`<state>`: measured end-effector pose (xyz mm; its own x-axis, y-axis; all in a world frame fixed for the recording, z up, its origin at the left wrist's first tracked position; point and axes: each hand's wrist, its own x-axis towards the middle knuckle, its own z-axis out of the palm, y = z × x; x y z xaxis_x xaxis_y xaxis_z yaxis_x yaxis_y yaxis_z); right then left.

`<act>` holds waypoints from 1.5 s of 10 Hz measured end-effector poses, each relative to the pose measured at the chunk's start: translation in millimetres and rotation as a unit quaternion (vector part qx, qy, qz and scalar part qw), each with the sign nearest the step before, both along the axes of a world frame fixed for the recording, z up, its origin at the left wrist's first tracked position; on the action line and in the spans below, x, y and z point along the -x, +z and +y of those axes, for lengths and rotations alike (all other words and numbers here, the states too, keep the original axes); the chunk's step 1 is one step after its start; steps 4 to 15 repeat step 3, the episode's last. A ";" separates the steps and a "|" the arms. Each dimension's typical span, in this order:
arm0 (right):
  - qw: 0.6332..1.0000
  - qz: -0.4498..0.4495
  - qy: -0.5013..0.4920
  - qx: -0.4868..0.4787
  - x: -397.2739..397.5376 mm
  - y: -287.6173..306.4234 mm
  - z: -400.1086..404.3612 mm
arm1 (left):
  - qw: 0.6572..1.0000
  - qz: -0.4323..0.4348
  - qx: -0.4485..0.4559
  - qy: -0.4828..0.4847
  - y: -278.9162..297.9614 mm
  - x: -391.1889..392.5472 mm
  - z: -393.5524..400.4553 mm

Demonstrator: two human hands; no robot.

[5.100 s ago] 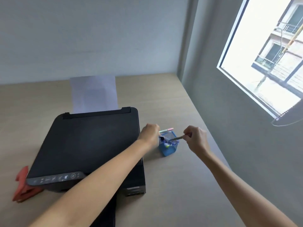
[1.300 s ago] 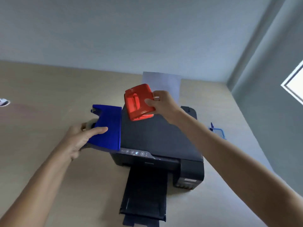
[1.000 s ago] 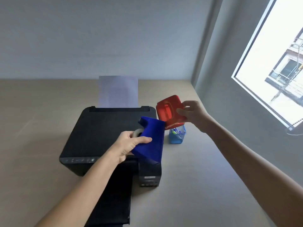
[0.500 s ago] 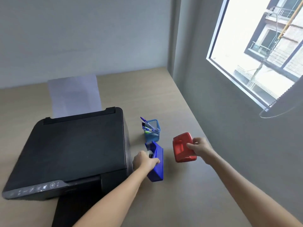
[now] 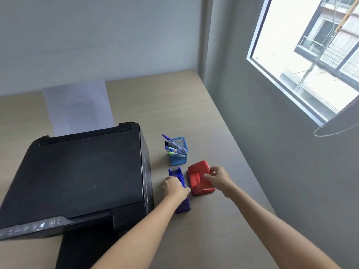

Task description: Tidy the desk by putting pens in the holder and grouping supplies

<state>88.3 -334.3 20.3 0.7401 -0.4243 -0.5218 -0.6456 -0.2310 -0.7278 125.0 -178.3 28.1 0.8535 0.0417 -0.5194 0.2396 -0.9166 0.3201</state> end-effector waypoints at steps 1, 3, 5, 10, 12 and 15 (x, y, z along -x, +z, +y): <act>1.000 0.000 -0.001 -0.003 2.5 -4.1 -1.1 | 1.000 0.003 0.005 -0.011 3.6 3.0 3.2; 0.997 0.005 0.022 0.076 17.8 37.3 17.0 | 0.996 -0.046 0.057 -0.059 29.2 27.8 13.1; 0.997 0.005 0.022 0.076 17.8 37.3 17.0 | 0.996 -0.046 0.057 -0.059 29.2 27.8 13.1; 0.997 0.005 0.022 0.076 17.8 37.3 17.0 | 0.996 -0.046 0.057 -0.059 29.2 27.8 13.1; 0.997 0.005 0.022 0.076 17.8 37.3 17.0 | 0.996 -0.046 0.057 -0.059 29.2 27.8 13.1; 0.997 0.005 0.022 0.076 17.8 37.3 17.0 | 0.996 -0.046 0.057 -0.059 29.2 27.8 13.1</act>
